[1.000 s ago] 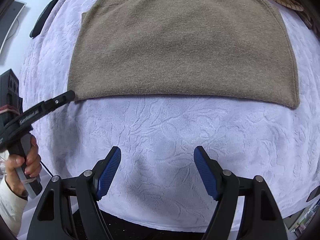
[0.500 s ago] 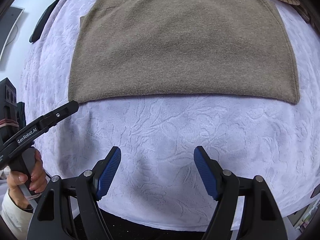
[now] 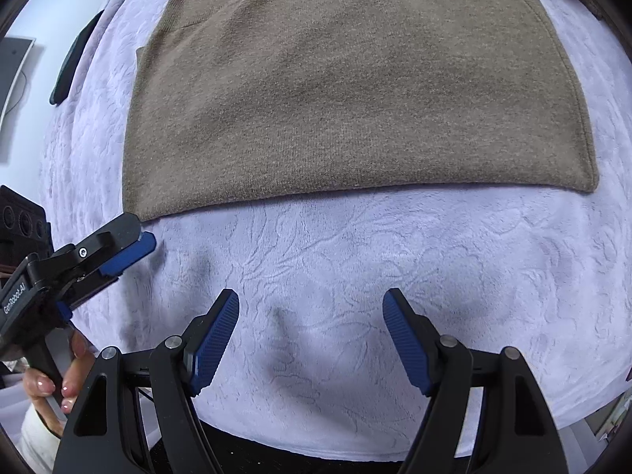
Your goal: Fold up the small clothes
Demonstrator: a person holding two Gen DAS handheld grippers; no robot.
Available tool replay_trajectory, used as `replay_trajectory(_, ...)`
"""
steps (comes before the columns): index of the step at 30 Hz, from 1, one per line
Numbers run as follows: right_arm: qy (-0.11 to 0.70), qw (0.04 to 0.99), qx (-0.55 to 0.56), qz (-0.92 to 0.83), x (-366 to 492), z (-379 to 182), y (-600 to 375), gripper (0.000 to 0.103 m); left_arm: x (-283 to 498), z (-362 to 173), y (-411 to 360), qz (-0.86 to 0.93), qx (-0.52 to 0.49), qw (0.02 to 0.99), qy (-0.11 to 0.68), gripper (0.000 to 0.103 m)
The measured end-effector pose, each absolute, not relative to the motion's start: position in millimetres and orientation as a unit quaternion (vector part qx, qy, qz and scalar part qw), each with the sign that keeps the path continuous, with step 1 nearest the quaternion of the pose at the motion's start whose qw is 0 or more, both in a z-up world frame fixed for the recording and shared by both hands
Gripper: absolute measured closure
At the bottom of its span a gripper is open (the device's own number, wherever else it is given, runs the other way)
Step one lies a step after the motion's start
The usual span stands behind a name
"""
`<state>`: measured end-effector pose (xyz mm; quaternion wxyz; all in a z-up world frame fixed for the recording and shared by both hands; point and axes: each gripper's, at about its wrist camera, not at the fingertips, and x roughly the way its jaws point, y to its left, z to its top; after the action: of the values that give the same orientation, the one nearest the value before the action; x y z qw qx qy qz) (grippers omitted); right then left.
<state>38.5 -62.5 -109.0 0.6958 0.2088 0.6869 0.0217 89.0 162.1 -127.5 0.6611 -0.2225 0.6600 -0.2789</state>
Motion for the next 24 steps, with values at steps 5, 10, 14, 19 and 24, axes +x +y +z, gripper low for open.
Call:
replay_trajectory(5, 0.677, 0.706, 0.205, 0.029, 44.0, -109.7, -63.7, 0.025, 92.1, -143.6, 161.3, -0.258, -0.265, 0.655, 0.659, 0.035)
replay_trajectory(10, 0.658, 0.694, 0.289, 0.045, 55.1, -121.3, -80.5, 0.025, 97.9, -151.0, 155.6, -0.247, -0.296, 0.658, 0.647, 0.035)
replay_trajectory(14, 0.630, 0.673, 0.381, 0.065, 63.9, -140.1, -89.5, 0.025, 101.0, -152.6, 164.3, -0.245, -0.337, 0.651, 0.634, 0.035)
replay_trajectory(19, 0.575, 0.638, 0.503, 0.098, 75.2, -164.9, -88.7, 0.034, 104.5, -153.4, 175.5, -0.244, -0.359, 0.650, 0.623, 0.035)
replay_trajectory(24, 0.547, 0.596, 0.577, 0.109, 86.4, -188.5, -84.3, 0.082, 106.2, -153.7, 174.4, -0.245, -0.362, 0.648, 0.624, 0.035)
